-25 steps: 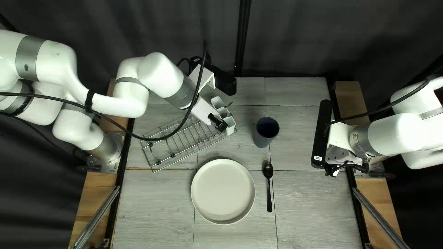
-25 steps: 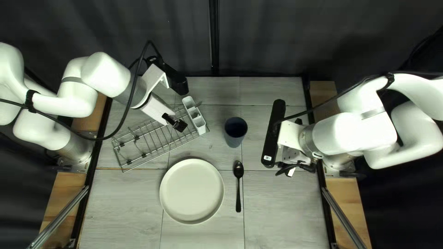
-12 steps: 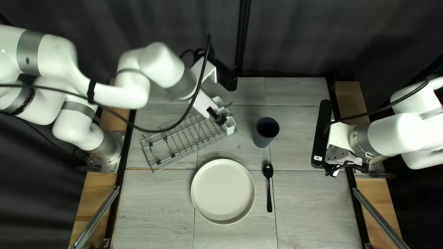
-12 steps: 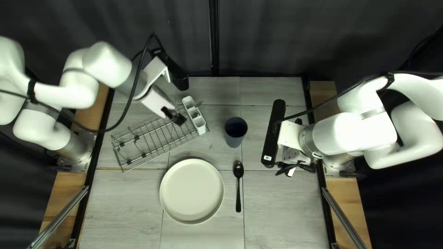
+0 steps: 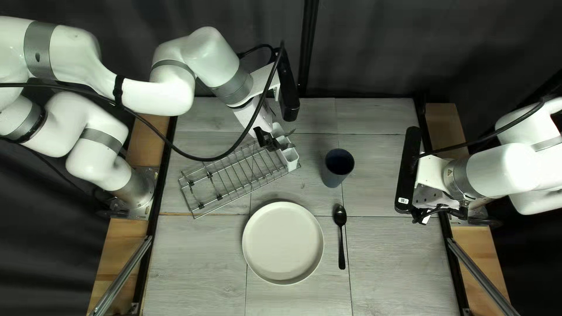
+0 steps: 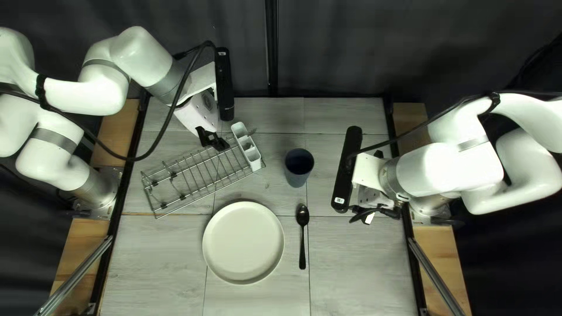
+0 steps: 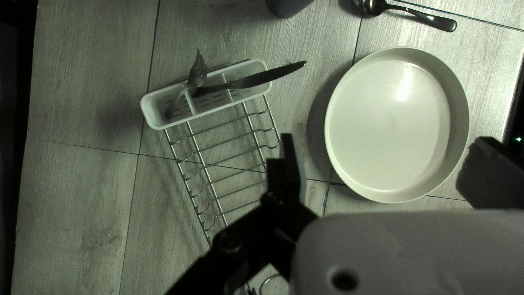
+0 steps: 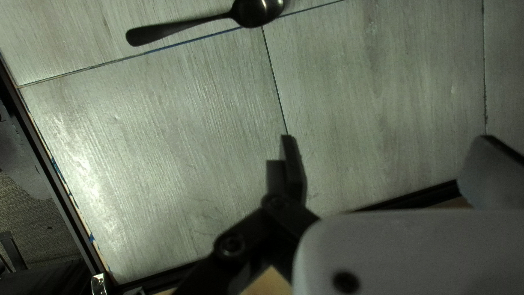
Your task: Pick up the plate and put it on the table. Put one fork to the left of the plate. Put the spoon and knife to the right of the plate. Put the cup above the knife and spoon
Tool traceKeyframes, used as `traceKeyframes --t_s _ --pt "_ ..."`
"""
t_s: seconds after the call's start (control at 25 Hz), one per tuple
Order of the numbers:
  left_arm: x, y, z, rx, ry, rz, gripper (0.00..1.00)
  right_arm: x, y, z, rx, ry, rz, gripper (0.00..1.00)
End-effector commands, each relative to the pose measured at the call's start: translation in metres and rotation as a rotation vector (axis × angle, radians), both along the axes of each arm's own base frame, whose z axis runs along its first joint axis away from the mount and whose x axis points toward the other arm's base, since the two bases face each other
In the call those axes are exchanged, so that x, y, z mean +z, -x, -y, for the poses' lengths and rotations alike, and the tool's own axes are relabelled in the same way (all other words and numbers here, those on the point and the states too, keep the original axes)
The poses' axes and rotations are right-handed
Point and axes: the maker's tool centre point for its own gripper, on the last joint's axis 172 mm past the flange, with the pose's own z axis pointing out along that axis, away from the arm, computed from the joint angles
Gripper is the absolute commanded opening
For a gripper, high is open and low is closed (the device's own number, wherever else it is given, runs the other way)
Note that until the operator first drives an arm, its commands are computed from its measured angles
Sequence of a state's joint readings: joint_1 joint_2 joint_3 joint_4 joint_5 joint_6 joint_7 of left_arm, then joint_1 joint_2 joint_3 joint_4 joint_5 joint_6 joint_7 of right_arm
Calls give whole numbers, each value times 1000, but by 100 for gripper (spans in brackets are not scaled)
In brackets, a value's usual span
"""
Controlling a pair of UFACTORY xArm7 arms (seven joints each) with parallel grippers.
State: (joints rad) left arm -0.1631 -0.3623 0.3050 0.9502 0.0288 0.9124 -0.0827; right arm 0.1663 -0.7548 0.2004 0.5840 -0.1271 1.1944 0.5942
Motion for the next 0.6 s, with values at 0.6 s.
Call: traceKeyframes --t_s 0.6 --pt "-31 -31 1 -284 -257 -102 100 0 0 0 0 0 0 100"
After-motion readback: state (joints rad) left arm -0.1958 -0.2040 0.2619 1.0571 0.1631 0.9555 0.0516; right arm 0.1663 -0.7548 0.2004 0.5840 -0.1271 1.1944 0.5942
